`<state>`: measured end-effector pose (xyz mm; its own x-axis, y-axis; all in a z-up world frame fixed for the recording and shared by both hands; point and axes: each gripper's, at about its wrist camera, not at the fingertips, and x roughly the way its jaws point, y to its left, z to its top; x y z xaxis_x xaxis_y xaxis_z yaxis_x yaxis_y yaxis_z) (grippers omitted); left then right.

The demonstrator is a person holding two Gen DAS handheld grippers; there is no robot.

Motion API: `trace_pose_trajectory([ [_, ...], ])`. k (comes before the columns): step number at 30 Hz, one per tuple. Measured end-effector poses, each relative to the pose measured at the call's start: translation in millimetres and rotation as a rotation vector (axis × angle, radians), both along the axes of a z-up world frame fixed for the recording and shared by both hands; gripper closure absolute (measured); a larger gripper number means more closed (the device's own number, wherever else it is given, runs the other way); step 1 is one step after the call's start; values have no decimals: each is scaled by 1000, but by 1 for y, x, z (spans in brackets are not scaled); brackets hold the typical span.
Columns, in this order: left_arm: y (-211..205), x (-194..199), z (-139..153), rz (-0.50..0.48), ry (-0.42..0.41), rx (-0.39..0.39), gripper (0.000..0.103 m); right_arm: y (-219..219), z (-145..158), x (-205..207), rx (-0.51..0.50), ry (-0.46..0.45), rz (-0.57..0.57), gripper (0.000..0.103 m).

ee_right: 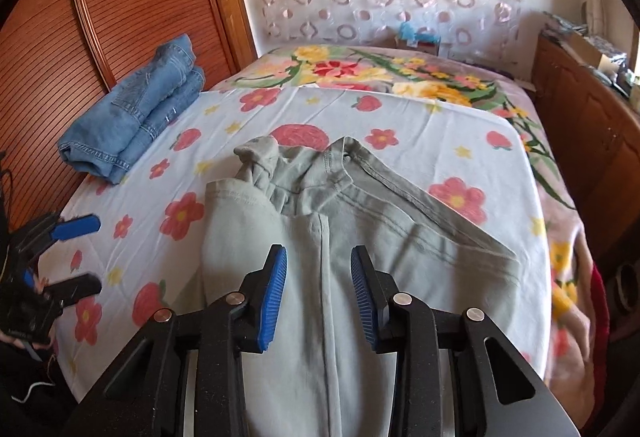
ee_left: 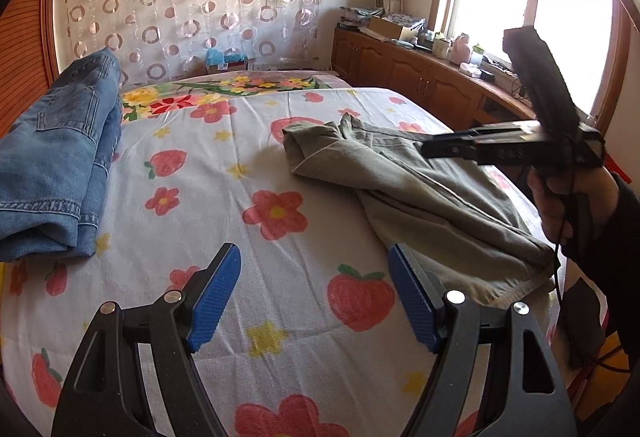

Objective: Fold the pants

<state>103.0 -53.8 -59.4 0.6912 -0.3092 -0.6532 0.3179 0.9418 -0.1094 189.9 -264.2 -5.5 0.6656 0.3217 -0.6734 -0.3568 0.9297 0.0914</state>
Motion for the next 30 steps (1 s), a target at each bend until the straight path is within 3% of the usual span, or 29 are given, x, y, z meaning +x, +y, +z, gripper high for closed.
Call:
trace_pose_trajectory([
  [4, 0, -1, -3, -2, 9, 9, 26, 7, -3, 23, 0, 40, 31, 76],
  [12, 1, -5, -8, -8, 29, 23, 26, 27, -13, 53, -57, 88, 38, 77],
  [15, 1, -7, -8, -7, 30, 19, 26, 32, -19, 55, -69, 97, 41, 89],
  [17, 2, -7, -9, -7, 32, 20, 26, 34, -18, 54, -65, 89, 54, 95],
  [21, 1, -7, -9, -7, 36, 21, 26, 31, -5, 40, -55, 6, 56, 97],
  [30, -1, -10, -10, -16, 37, 28, 26, 3, 19, 25, -82, -89, -66, 97],
])
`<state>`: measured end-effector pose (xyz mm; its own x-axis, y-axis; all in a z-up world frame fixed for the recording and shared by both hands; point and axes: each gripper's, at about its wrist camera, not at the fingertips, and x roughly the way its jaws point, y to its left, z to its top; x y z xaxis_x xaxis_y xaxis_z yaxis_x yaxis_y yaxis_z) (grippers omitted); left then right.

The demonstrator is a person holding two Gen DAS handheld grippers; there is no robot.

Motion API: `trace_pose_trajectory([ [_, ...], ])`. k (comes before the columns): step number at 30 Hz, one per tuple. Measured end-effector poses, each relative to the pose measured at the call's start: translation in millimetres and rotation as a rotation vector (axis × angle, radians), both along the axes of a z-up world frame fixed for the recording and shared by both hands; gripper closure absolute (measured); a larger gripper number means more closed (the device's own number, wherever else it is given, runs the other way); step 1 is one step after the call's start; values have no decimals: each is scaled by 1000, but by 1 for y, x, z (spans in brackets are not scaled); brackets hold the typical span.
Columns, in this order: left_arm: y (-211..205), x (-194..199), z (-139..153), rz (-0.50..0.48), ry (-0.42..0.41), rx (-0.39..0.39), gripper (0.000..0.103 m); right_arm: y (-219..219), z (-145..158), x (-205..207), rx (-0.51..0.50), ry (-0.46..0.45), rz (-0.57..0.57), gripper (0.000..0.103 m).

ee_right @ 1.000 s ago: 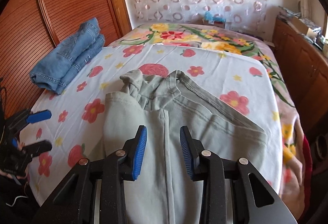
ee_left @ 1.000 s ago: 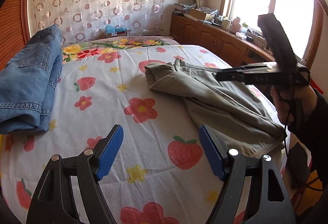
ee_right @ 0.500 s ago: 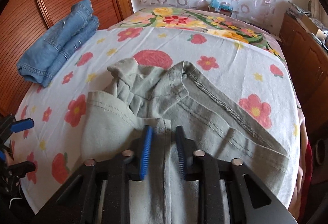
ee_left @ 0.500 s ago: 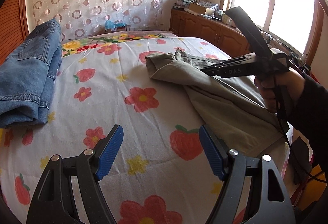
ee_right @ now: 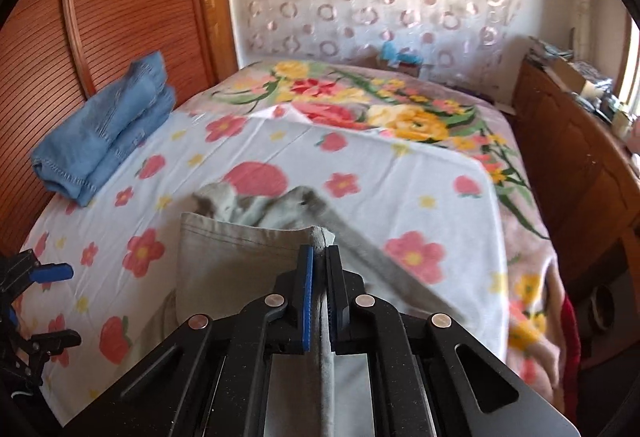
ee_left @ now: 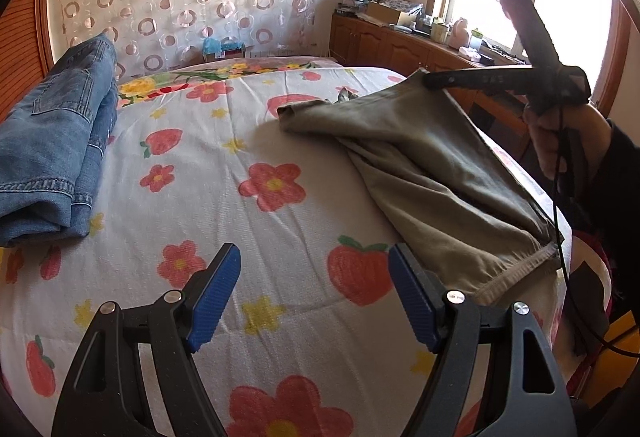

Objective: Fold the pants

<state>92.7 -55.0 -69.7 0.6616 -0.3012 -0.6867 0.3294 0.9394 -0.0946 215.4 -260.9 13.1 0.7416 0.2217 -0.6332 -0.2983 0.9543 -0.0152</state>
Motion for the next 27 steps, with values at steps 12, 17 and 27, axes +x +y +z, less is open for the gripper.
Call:
trace_pose_trajectory([
  [12, -6, -3, -2, -13, 9, 0, 26, -35, -26, -2, -10, -8, -199, 97],
  [17, -8, -2, -3, -16, 14, 4, 26, -39, -27, -6, 4, -19, -222, 98],
  [27, -10, -3, -5, -28, 22, 3, 26, -48, -36, 0, -3, 55, -298, 98],
])
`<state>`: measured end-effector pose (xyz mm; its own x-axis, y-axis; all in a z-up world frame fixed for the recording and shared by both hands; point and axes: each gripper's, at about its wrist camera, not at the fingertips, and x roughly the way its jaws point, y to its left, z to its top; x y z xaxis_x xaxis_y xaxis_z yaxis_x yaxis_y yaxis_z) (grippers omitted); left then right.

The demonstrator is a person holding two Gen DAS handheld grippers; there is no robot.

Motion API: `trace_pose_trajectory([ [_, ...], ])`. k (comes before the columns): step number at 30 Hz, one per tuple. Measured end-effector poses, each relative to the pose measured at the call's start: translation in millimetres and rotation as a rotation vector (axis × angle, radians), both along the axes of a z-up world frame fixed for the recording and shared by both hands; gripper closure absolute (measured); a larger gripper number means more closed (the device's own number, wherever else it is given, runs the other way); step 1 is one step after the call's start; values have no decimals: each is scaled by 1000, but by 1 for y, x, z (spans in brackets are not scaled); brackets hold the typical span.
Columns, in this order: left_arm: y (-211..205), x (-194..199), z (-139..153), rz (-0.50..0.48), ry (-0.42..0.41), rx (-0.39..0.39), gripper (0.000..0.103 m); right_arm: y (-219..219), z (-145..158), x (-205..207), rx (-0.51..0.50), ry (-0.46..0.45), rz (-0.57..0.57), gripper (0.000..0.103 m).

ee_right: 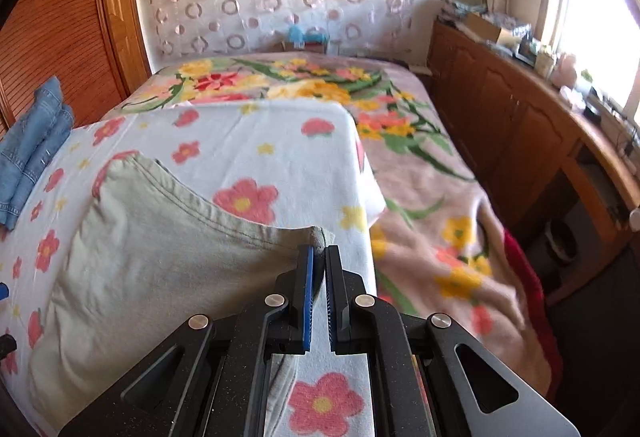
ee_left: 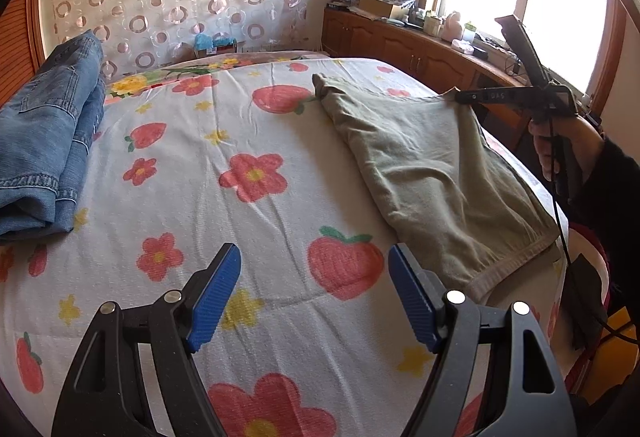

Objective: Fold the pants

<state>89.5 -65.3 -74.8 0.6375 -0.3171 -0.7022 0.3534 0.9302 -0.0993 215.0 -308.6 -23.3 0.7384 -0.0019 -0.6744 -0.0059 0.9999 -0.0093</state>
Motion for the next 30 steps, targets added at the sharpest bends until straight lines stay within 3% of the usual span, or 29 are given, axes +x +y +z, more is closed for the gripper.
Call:
trace_pose_trajectory([
  [8, -3, -1, -1, -10, 0, 2, 26, -2, 9, -9, 0, -27, 14, 97],
  [10, -5, -2, -1, -16, -1, 2, 26, -3, 12, -24, -40, -41, 10, 97],
  [13, -8, -2, -2, -22, 1, -1, 26, -1, 12, -54, -6, -62, 20, 88],
  [18, -13, -4, -4, -34, 4, -4, 26, 0, 5, -97, 15, -87, 39, 85],
  [23, -20, -8, -7, -50, 10, 9, 26, -5, 0, -142, 97, -105, 53, 83],
  [25, -21, -8, -7, -53, 12, 14, 26, -7, 1, -159, 119, -105, 64, 71],
  [27, -22, -10, -8, -60, 12, 13, 26, -10, 2, -174, 110, -114, 58, 65],
  [30, -24, -13, -8, -67, 11, 15, 26, -10, 0, -194, 98, -108, 49, 63],
])
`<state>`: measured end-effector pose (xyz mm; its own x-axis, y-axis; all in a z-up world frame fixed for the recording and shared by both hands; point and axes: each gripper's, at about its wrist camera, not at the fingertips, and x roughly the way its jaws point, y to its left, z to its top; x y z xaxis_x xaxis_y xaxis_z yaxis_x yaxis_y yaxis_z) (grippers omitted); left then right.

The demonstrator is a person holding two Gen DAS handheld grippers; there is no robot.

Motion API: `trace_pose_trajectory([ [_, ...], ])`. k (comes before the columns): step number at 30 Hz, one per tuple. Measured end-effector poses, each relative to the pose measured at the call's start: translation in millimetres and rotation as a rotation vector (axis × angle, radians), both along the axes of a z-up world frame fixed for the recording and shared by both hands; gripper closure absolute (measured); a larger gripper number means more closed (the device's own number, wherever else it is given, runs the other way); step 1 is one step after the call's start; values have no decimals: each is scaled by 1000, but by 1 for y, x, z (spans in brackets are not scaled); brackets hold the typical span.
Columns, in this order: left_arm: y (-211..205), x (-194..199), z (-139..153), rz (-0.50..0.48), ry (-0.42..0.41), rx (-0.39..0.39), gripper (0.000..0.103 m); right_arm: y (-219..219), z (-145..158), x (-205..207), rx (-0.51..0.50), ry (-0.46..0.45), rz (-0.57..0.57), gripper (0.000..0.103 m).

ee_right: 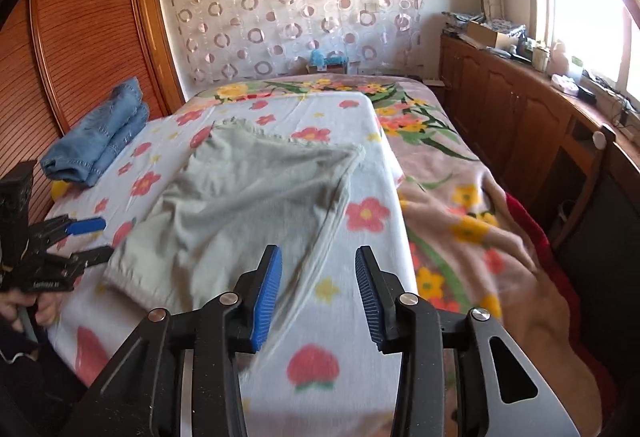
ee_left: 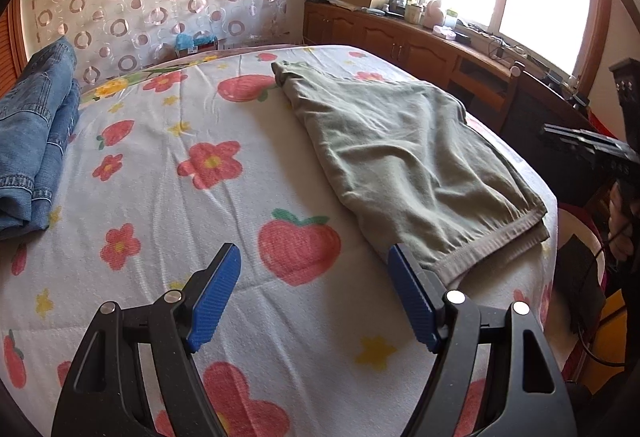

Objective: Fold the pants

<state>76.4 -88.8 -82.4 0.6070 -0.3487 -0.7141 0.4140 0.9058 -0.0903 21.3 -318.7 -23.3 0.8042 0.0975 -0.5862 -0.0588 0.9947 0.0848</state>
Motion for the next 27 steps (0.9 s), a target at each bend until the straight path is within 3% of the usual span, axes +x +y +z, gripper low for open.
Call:
trace_pose_trajectory([
  [7, -3, -10, 2, -19, 2, 8, 26, 9, 7, -18, -20, -10, 13, 63],
  [17, -8, -24, 6, -72, -14, 0, 27, 31, -16, -7, 17, 41, 47, 63],
  [27, -29, -35, 0, -188, 19, -4, 51, 37, -27, -3, 39, 63, 68, 63],
])
